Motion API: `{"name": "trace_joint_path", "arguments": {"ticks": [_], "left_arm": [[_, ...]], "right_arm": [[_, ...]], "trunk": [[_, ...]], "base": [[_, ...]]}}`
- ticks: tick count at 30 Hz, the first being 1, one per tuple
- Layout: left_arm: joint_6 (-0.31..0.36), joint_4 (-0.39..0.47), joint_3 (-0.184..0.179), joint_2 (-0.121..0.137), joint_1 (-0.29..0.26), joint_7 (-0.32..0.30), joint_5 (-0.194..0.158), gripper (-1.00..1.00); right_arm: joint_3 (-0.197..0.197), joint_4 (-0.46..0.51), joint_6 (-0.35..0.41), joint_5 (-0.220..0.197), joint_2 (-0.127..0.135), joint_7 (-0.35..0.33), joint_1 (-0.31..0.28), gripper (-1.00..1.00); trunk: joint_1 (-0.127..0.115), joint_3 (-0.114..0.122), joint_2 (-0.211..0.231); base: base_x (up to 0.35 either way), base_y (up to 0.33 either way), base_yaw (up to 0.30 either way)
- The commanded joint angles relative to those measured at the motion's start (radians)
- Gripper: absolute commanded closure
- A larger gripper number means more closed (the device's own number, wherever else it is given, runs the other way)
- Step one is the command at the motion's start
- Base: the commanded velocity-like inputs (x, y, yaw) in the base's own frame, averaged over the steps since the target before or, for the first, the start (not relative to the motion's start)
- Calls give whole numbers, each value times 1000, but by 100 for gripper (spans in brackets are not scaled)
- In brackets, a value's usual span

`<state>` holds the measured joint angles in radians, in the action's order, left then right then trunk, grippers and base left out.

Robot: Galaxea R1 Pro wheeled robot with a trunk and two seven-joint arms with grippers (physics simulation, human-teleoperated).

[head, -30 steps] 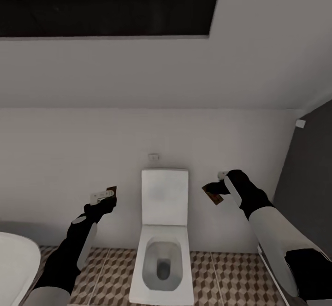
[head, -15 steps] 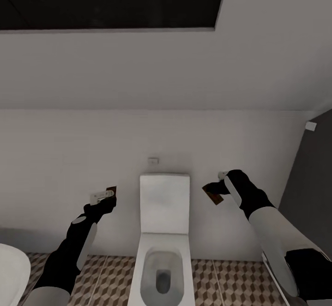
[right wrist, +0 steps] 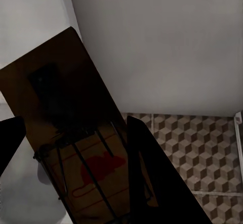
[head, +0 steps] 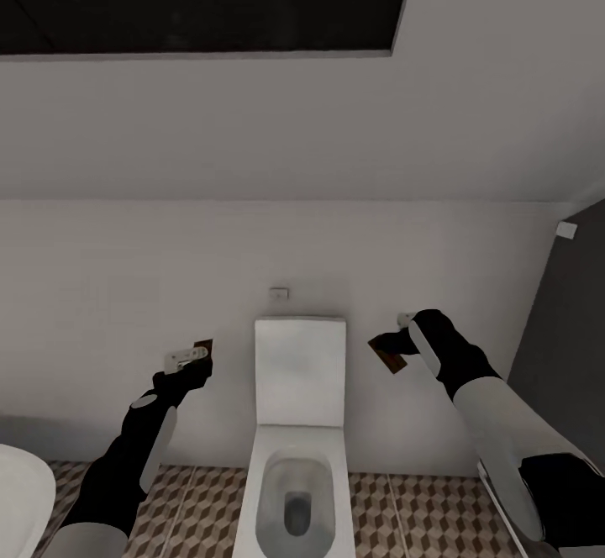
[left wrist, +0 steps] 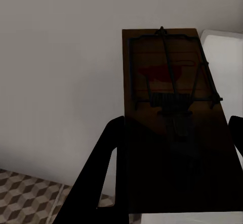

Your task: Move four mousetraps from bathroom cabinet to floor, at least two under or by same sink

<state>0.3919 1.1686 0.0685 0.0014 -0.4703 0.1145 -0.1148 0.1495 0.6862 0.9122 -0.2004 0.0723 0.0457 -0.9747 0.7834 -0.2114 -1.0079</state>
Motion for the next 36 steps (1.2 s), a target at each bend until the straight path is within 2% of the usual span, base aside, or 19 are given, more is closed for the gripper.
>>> {"name": "trace_joint_path", "arguments": {"ticks": [1, 7, 10, 11, 14, 17, 19, 21, 24, 25, 29, 36], "left_arm": [[5, 2, -1, 0, -1, 8, -9, 100], [5, 2, -2, 0, -1, 8, -7, 100], [-9, -8, -8, -4, -1, 6, -8, 100], [-13, -130, -14, 0, -1, -1, -4, 100], [-4, -171, -11, 21, -1, -2, -10, 100], [-7, -267, -12, 52, -1, -8, -10, 100], [-4, -348, -12, 59, -1, 1, -7, 100], [0, -380, -15, 60, -1, 5, -4, 100], [-13, -398, -36, 63, -1, 6, 4, 100], [-44, -400, -40, 65, -1, 5, -1, 100], [-81, -415, -44, 66, -1, 4, -6, 100], [-8, -425, -48, 63, -1, 4, 0, 100]], "right_arm": [[5, 1, 4, -7, 1, 5, -1, 100], [5, 1, 4, -8, 1, 5, -1, 100], [4, -45, 0, -3, 6, 8, -1, 100], [5, -230, -152, 1, 38, 17, -1, 100], [5, -323, -252, -2, 39, 14, -1, 100], [5, -428, -317, -2, 38, 14, -1, 100], [5, -513, -377, 0, 39, 10, -1, 100], [5, -549, -410, 0, 39, 7, -1, 100], [5, -582, -439, 0, 34, 6, -1, 100], [6, -587, -444, 0, 31, 6, -1, 100], [6, -592, -448, 0, 28, 6, -1, 100], [5, -594, -449, -1, 28, 6, -1, 100]], "trunk": [[0, -1, -1], [0, -1, -1], [0, -1, -1], [0, -1, -1], [0, -1, -1], [0, -1, -1], [0, -1, -1], [0, -1, -1], [0, -1, -1], [0, -1, -1], [0, -1, -1], [0, -1, -1]], "base": [[0, 0, 0], [0, 0, 0], [0, 0, 0], [0, 0, 0], [0, 0, 0], [0, 0, 0], [0, 0, 0], [0, 0, 0], [0, 0, 0], [0, 0, 0], [0, 0, 0], [0, 0, 0]]}}
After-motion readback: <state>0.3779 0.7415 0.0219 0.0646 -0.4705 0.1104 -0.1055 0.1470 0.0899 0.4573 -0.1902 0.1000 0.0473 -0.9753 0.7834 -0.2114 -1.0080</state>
